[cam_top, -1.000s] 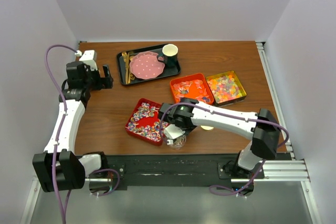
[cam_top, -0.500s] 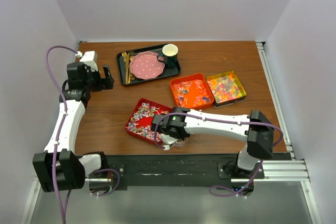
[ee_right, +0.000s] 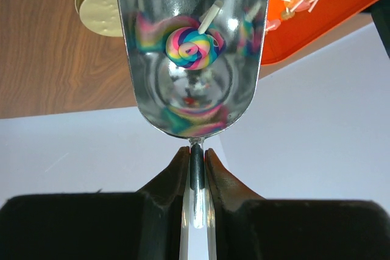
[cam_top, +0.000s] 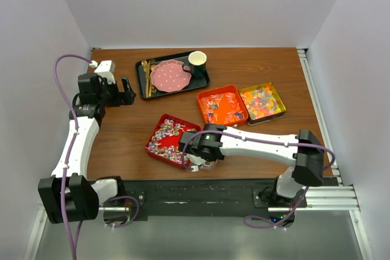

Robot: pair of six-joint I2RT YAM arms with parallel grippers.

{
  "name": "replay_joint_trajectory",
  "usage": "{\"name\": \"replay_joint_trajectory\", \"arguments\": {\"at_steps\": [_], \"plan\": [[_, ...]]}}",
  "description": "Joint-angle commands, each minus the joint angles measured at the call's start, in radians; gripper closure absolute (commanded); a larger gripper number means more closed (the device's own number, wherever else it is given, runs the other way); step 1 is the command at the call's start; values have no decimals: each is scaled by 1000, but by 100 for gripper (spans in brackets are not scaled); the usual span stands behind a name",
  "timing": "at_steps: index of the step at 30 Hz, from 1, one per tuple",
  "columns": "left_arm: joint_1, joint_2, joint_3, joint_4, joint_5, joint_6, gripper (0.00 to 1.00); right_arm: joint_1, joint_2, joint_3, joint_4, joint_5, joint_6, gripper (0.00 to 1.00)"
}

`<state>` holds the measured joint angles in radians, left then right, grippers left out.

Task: Pack the candies
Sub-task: Place the fake candies in the packing bottle, then move the storage box to the center of the board.

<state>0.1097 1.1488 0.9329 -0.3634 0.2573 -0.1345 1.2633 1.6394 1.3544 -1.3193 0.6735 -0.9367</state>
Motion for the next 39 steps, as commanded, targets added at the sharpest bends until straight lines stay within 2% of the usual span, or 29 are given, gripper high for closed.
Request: {"name": "replay_joint_trajectory", "arguments": {"at_steps": [1, 6, 8, 9, 10, 13, 14, 16, 17, 19, 20, 22, 28, 32, 35, 39], "plan": [[-10, 5, 11, 30, 89, -34, 0, 5, -96, -46, -267, 57, -43, 100], [-44, 16, -6, 52, 160, -45, 1, 4, -170, -84, -267, 43, -42, 100], [-90, 12, -16, 55, 180, -30, 2, -2, -173, -71, -262, 26, -21, 100], [-100, 5, -31, 55, 210, -24, 3, -28, -156, -28, -258, -15, 30, 100], [-163, 2, -40, 55, 223, -14, 5, -50, -145, 1, -239, -41, 60, 100], [-256, 0, -89, 64, 269, 7, 11, -186, -96, 135, -190, -179, 176, 100], [-278, 11, -103, 69, 279, 12, 18, -264, -92, 164, -173, -208, 212, 100], [-329, 28, -134, 83, 293, 12, 27, -335, -89, 225, -108, -264, 245, 100], [-341, 55, -138, 87, 295, 12, 38, -393, -90, 244, -86, -278, 269, 100], [-366, 97, -135, 90, 310, 19, 55, -433, -86, 301, -49, -308, 286, 100], [-372, 141, -129, 87, 315, 24, 70, -455, -81, 319, -43, -308, 295, 100], [-393, 186, -102, 75, 326, 30, 87, -467, -67, 359, -24, -296, 302, 100], [-413, 310, -63, 34, 248, 47, 100, -522, -20, 426, -3, -290, 303, 100], [-395, 333, -46, -23, 96, 64, 100, -551, 51, 541, -4, -319, 320, 100], [-345, 325, -63, -41, 47, 88, 100, -562, 86, 600, -3, -322, 326, 100], [-190, 339, -43, -71, 17, 130, 100, -585, 126, 652, -4, -325, 328, 100]]}}
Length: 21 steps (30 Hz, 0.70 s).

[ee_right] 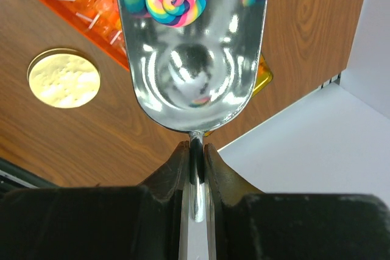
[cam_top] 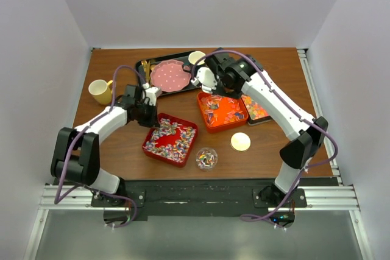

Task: Pack the candies
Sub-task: Move the storage box to the center of the board.

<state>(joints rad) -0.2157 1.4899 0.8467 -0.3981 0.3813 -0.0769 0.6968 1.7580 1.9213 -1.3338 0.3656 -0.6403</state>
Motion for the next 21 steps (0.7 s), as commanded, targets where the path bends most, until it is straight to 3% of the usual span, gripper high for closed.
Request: {"name": "replay_joint_trajectory", "arguments": {"at_steps": [1, 7, 10, 11, 13, 15, 17, 21], "plan": [[162, 9, 55, -39, -117, 116, 100, -28, 14, 96, 10, -17, 33, 100], [298, 91, 211, -27, -118, 219, 100, -62, 52, 165, 5, -27, 34, 100], [291, 106, 284, -42, 104, 212, 100, -80, 54, 183, 5, -33, 40, 100], [261, 98, 294, -27, 219, 200, 100, -85, 49, 186, 7, -36, 44, 100], [207, 87, 336, -12, 301, 157, 98, -112, 35, 192, 12, -43, 60, 100], [81, 86, 370, 17, 353, 96, 93, -140, 25, 189, 27, -39, 76, 100], [-37, 89, 397, 121, 346, 17, 92, -198, -6, 180, 53, -33, 109, 100], [-183, 182, 440, 327, 230, -228, 100, -318, -51, 200, 87, -57, 191, 100]]}}
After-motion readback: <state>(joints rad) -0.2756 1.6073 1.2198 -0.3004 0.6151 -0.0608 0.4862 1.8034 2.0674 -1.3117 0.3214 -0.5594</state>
